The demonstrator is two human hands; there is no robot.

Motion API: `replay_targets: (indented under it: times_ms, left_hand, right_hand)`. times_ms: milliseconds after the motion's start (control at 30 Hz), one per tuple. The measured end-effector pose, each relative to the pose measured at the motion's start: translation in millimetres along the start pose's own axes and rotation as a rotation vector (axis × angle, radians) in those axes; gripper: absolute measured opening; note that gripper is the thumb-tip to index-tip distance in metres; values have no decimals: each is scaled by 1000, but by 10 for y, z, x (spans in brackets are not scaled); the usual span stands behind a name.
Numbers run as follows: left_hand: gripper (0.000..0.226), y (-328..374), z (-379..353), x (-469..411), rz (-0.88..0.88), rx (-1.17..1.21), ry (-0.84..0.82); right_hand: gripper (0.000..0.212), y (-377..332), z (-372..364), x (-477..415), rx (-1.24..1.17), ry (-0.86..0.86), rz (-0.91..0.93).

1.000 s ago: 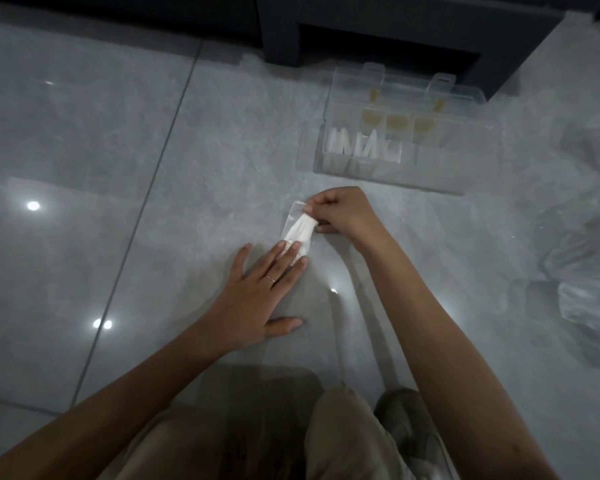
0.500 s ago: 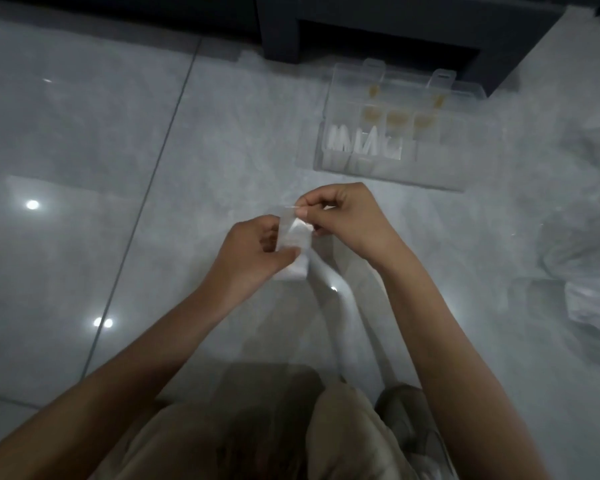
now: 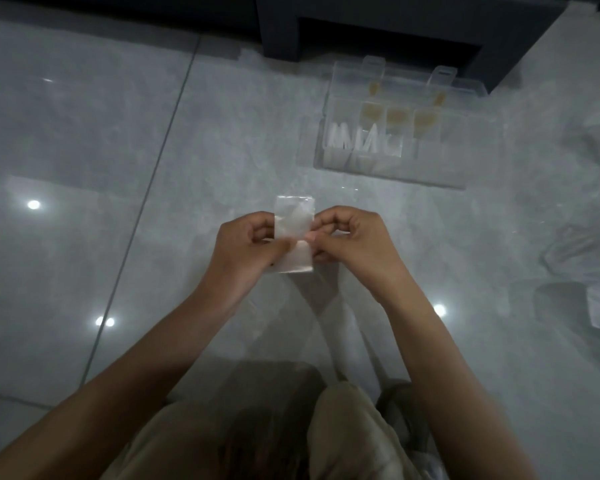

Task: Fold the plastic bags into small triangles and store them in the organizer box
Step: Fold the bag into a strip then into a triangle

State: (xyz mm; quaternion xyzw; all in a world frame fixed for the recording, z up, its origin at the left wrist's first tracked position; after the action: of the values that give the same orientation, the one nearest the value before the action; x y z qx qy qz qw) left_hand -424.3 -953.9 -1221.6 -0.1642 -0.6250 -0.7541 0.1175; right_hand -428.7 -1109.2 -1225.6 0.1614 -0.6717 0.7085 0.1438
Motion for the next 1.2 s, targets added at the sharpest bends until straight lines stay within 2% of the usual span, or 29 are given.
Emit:
replay_targets:
  times_ms: [233, 500, 600, 833, 1033, 1133, 1200]
  left_hand:
    - [21, 47, 7, 24, 4, 1, -22]
    - [27, 142, 6, 67, -43, 6, -100]
    - [27, 181, -3, 74, -32, 23, -130]
    - [29, 210, -22, 82, 56, 133, -118]
    - [20, 221, -52, 98, 247, 256, -136]
    - [13, 215, -49, 105, 192, 169, -135]
    - [20, 212, -62, 116, 163, 173, -130]
  right_hand:
    - [27, -25, 23, -7, -40, -63, 63]
    - [29, -62, 59, 55, -50, -132, 120]
    - [38, -94, 83, 83, -26, -154, 157]
    - [41, -71, 88, 96, 87, -18, 323]
    - [33, 0, 76, 102, 156, 87, 383]
    - [34, 11, 63, 106, 163, 110, 384]
    - [33, 17, 51, 104, 140, 135, 355]
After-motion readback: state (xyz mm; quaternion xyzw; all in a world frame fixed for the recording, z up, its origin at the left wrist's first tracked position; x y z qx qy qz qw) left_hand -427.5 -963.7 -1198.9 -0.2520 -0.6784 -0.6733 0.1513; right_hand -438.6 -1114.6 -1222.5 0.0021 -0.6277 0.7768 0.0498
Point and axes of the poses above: each hand's wrist, its own x-axis away from the middle knuckle, its own z-axis out of the back of the hand, y = z × x, the point moved 2 cm from there along -x, towards the middle knuckle, and after that the axes turned 1 degree about -z, right-handed, at the moved point
